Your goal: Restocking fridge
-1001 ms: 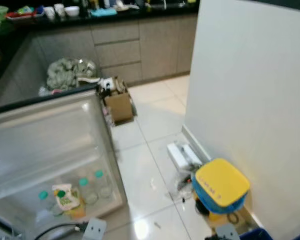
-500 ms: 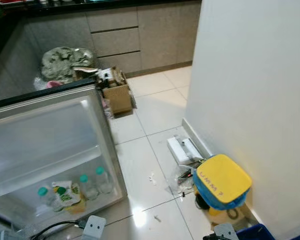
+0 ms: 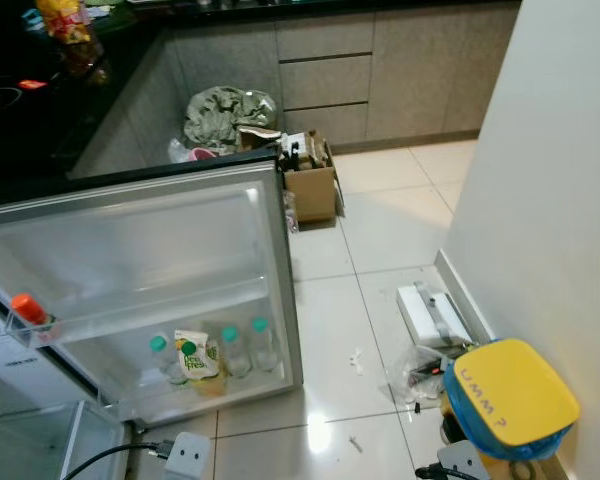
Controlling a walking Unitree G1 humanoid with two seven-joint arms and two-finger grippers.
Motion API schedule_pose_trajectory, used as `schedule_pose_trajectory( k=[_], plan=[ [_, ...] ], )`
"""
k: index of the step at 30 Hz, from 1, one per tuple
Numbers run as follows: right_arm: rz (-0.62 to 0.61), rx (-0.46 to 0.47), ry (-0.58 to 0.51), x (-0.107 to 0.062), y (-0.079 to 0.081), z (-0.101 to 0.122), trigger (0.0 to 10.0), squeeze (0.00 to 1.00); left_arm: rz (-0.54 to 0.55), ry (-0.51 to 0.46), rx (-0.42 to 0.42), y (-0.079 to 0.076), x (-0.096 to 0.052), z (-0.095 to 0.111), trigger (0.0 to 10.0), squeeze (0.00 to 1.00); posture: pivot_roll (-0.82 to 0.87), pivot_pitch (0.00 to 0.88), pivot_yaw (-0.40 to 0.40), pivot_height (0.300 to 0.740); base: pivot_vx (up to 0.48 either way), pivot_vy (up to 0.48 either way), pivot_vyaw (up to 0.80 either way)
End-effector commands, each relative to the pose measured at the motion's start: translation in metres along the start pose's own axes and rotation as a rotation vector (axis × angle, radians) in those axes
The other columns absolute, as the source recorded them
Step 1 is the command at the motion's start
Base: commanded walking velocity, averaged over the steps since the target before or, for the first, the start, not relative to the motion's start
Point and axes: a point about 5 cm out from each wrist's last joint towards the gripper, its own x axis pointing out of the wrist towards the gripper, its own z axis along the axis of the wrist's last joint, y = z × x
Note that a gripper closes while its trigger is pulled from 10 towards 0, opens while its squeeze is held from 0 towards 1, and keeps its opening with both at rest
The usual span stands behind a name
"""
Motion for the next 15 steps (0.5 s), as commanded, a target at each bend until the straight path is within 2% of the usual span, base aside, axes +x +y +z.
schedule_pose_trajectory(
  k=[1,15],
  plan=[
    [0.012,-0.007,0.033,-0.0034,0.0053,-0.0076,10.0,0.0,-0.009,0.03,-0.001,-0.0031,-0.0028,-0.0089,10.0,0.0,-0.09,0.114,0.025,0.74,0.0,0.0,0.78],
    [0.006,-0.007,0.027,-0.0031,0.0046,-0.0069,10.0,0.0,-0.013,0.031,0.0,-0.0037,-0.0027,-0.0089,10.0,0.0,-0.09,0.115,0.025,0.74,0.0,0.0,0.78]
  ],
)
